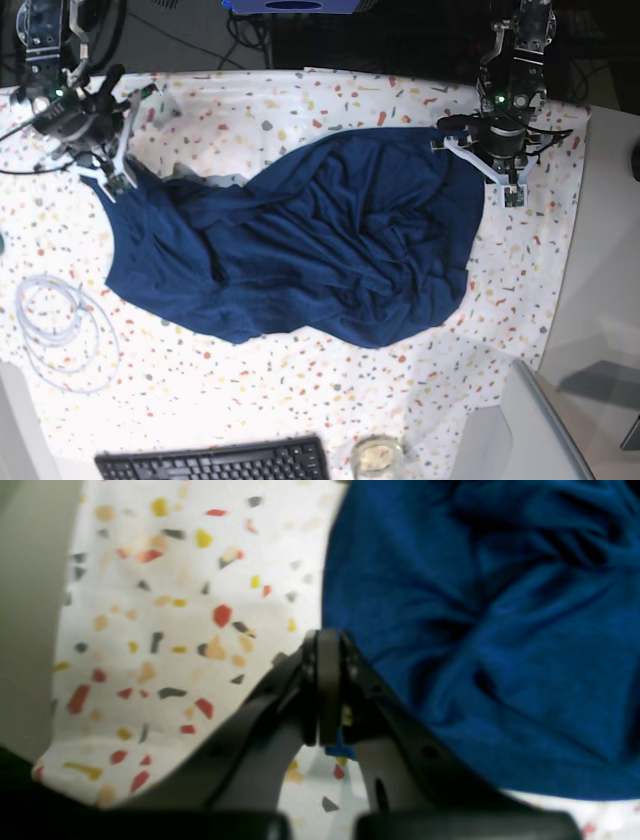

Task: Layout the t-shirt on the table in an organized manner, then fold the t-shirt properly
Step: 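Grasp the shirt hem with the right gripper and drag it outward, then grasp the shirt edge with the right gripper and pull it outward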

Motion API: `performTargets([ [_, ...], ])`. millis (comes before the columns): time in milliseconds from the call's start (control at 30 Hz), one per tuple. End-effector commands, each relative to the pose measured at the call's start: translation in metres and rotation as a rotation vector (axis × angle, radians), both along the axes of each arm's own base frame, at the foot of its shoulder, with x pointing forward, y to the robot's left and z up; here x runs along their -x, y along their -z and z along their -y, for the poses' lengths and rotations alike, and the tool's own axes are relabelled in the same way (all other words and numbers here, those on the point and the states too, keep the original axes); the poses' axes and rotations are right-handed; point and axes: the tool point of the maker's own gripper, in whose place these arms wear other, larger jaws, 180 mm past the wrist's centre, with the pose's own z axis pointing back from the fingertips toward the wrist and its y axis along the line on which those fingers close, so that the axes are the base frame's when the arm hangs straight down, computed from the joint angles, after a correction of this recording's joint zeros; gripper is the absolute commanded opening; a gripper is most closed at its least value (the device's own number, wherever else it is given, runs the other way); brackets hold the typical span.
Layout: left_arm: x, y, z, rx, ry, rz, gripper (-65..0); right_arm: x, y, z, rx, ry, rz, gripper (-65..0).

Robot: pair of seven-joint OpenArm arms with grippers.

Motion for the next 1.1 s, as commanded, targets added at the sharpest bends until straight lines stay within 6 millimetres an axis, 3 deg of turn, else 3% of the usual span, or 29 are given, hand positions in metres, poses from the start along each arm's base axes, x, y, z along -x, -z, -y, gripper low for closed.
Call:
performTargets([
  [0,-0.009,-0.010,-0.002,-0.015,0.012,0.040,-65.0,-0.009,-0.015,0.012,0.027,0.004,0.043,-60.0],
  [100,-0.015,-0.013,0.000,-0.013,0.017,0.052,-65.0,0.000,-0.020,0.040,0.095,-0.001,-0.001,-60.0],
  [167,-0.016,-0.011,0.002,-0.008,0.032,0.048,-65.0,0.003,-0.021,0.045,0.096,-0.006,-0.010,-59.7],
  [233,-0.016,-0.010,0.007,0.004,0.058,0.044,-65.0,-0.001,-0.021,0.037,0.072,-0.002,0.000,-59.3],
  [300,-0.017,-0.010,0.009,0.012,0.073,0.043,-65.0,-0.009,-0.018,0.012,0.014,0.001,0.018,-56.4],
  [367,-0.017,-0.010,0.009,0.012,0.074,0.043,-65.0,-0.018,-0.019,-0.008,-0.035,0.000,0.043,-46.2],
  [467,-0.016,-0.009,0.009,0.014,0.074,0.040,-65.0,-0.037,-0.026,-0.022,-0.075,0.006,0.086,-24.9],
  [533,-0.014,-0.008,0.009,0.014,0.074,0.037,-65.0,-0.049,-0.030,-0.025,-0.085,0.009,0.109,-17.3],
  [700,-0.013,-0.008,0.009,0.014,0.074,0.035,-65.0,-0.068,-0.013,-0.020,-0.102,0.032,0.071,-21.9],
  [1067,-0.013,-0.008,0.009,0.014,0.074,0.035,-65.0,-0.067,-0.004,-0.037,-0.148,0.035,0.046,-23.1],
])
